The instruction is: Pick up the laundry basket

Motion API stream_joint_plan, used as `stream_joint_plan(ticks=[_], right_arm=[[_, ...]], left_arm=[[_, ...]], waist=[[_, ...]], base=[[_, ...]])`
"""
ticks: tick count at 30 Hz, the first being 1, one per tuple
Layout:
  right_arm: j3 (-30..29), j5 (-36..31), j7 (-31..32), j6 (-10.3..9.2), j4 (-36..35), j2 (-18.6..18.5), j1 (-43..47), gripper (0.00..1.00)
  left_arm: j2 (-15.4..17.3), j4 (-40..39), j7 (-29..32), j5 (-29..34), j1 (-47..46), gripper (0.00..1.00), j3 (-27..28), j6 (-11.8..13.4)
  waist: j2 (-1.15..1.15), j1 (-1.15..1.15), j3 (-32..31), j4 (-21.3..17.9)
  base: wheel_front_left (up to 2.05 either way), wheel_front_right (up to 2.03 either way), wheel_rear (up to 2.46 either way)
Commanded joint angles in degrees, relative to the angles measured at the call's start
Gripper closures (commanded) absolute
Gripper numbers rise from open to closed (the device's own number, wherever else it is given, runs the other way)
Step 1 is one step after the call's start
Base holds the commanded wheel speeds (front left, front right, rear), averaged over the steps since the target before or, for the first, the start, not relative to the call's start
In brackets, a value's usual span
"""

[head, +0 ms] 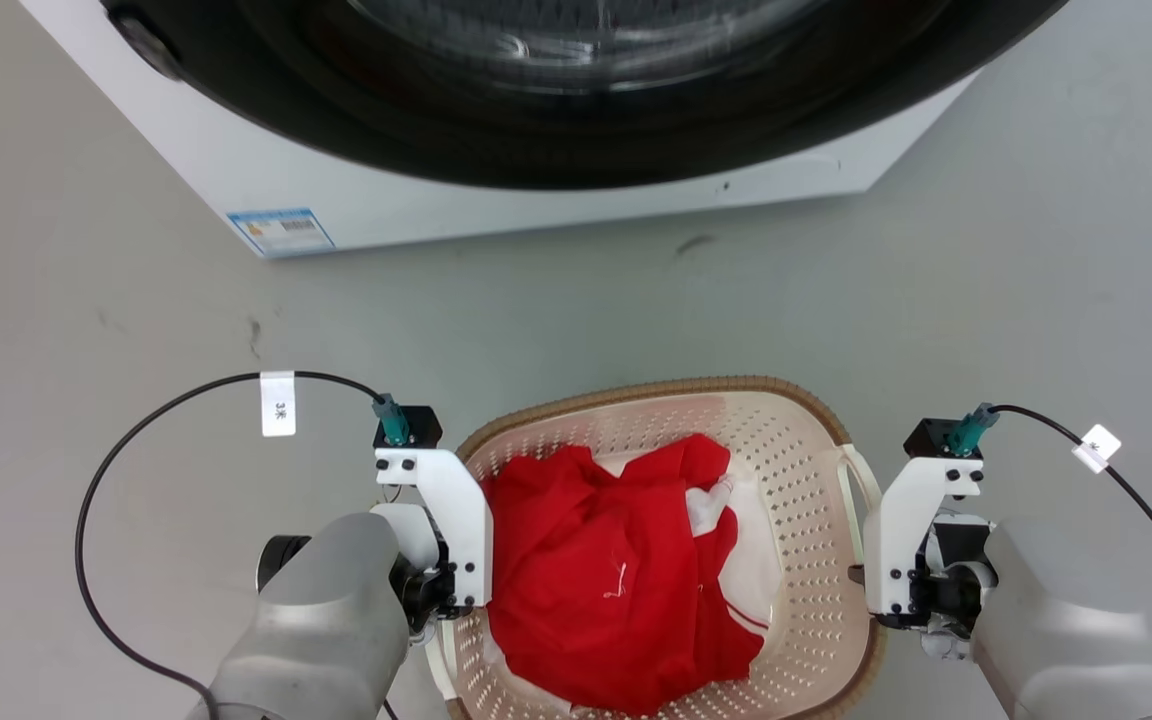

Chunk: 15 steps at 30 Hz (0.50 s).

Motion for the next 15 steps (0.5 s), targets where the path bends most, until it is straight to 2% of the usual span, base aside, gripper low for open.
stream_joint_plan(ticks=[1, 15], right_arm=[[0.09, 0.36, 0.05, -0.1, -0.32, -0.08, 0.54, 1.0], [3.44, 5.33, 12.09, -0.1, -1.59, 0.37, -1.3, 1.0]], left_arm=[[-0.78, -0.26, 0.34, -0.21, 0.85, 1.0, -0.1, -1.23], [2.9, 0.67, 6.0, -2.08, 0.24, 1.0, 0.57, -1.01]], waist=[[0.0, 0.0, -2.87, 0.64], [0.0, 0.0, -10.7, 2.29]], base=[[0.0, 0.0, 0.0], [0.0, 0.0, 0.0]])
